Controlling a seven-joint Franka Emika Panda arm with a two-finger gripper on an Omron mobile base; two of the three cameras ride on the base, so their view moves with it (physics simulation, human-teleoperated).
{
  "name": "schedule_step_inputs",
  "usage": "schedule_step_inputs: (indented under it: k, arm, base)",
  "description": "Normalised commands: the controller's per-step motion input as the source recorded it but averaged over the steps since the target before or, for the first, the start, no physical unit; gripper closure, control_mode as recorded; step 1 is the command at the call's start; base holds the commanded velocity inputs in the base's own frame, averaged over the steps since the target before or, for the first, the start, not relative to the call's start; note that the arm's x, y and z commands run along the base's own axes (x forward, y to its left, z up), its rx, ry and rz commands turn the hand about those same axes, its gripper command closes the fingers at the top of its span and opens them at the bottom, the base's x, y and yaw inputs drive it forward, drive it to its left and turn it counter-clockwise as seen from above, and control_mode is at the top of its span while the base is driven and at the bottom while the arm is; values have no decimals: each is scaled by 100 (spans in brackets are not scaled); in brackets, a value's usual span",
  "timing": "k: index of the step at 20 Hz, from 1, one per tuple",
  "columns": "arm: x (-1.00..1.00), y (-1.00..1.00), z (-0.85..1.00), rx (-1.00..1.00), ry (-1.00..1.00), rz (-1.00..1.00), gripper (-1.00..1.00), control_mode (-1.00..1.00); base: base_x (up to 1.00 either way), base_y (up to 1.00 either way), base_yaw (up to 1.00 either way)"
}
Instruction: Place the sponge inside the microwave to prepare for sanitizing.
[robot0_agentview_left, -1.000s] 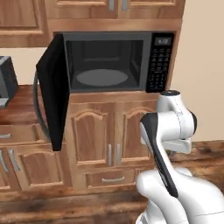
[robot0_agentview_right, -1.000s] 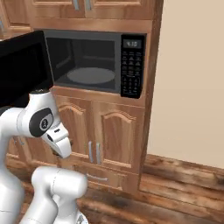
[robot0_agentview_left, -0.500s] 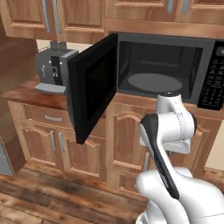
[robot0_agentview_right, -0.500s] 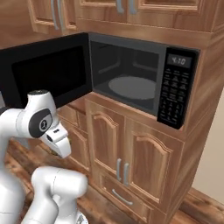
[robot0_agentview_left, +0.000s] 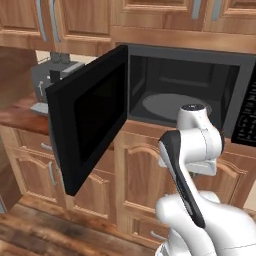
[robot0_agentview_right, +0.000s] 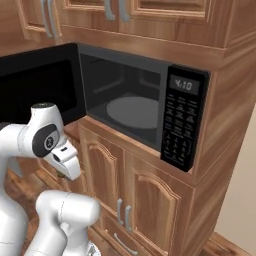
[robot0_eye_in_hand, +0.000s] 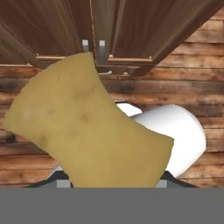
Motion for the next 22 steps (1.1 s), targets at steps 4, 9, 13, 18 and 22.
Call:
schedule_step_inputs:
  k: [4, 9, 13, 18, 22]
  arm:
    - [0, 0, 0, 0, 0, 0, 100, 100]
    - [0, 0, 0, 0, 0, 0, 100, 100]
    - [0, 0, 0, 0, 0, 0, 100, 100]
    - [0, 0, 0, 0, 0, 0, 100, 100]
    - [0, 0, 0, 0, 0, 0, 100, 100]
  base:
    - [19, -11, 0]
    - [18, -2, 0]
    - [52, -25, 3]
    - [19, -17, 1]
    - [3, -2, 0]
